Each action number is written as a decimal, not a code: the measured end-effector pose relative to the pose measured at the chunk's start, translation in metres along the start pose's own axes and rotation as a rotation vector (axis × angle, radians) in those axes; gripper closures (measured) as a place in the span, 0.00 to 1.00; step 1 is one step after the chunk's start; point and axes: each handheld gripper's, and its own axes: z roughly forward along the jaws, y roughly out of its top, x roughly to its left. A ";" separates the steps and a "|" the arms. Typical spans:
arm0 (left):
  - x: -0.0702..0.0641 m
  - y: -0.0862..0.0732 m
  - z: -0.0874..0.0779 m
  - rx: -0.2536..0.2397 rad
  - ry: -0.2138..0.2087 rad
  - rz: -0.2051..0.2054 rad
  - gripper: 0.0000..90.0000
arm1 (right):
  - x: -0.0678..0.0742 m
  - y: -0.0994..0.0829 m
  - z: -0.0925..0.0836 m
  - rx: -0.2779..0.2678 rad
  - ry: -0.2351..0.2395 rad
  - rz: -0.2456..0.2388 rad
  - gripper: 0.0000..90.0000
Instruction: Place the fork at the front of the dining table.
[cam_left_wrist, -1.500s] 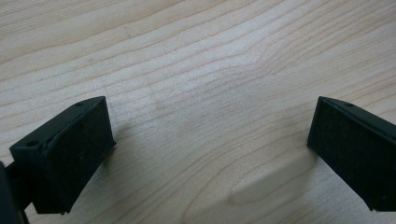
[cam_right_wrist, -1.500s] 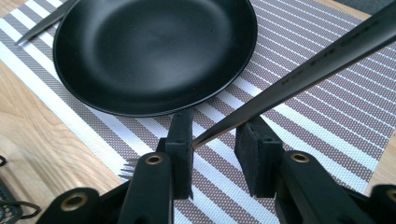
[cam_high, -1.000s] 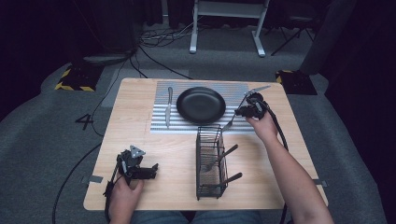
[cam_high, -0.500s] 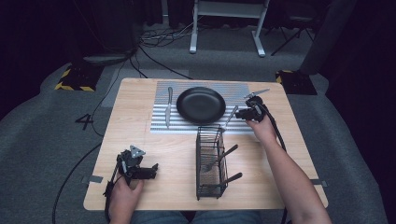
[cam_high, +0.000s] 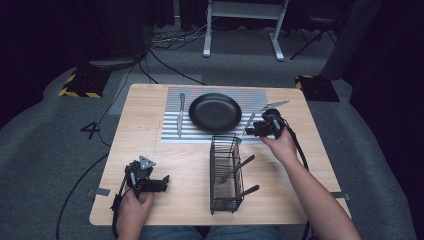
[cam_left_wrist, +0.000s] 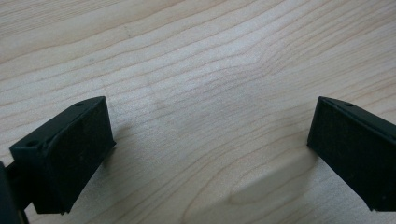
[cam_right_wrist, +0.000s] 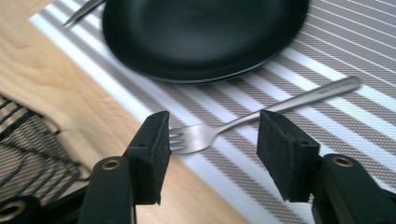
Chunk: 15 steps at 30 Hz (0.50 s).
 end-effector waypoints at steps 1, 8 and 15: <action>0.000 0.000 0.000 0.000 -0.001 0.000 0.00 | 0.004 -0.002 -0.001 -0.003 0.001 -0.009 0.48; 0.000 0.000 0.000 0.000 0.000 0.000 0.00 | 0.018 -0.012 0.007 0.040 0.002 -0.011 0.48; 0.000 0.000 0.000 0.000 0.000 0.000 0.00 | 0.022 -0.021 0.022 0.058 0.000 0.006 0.49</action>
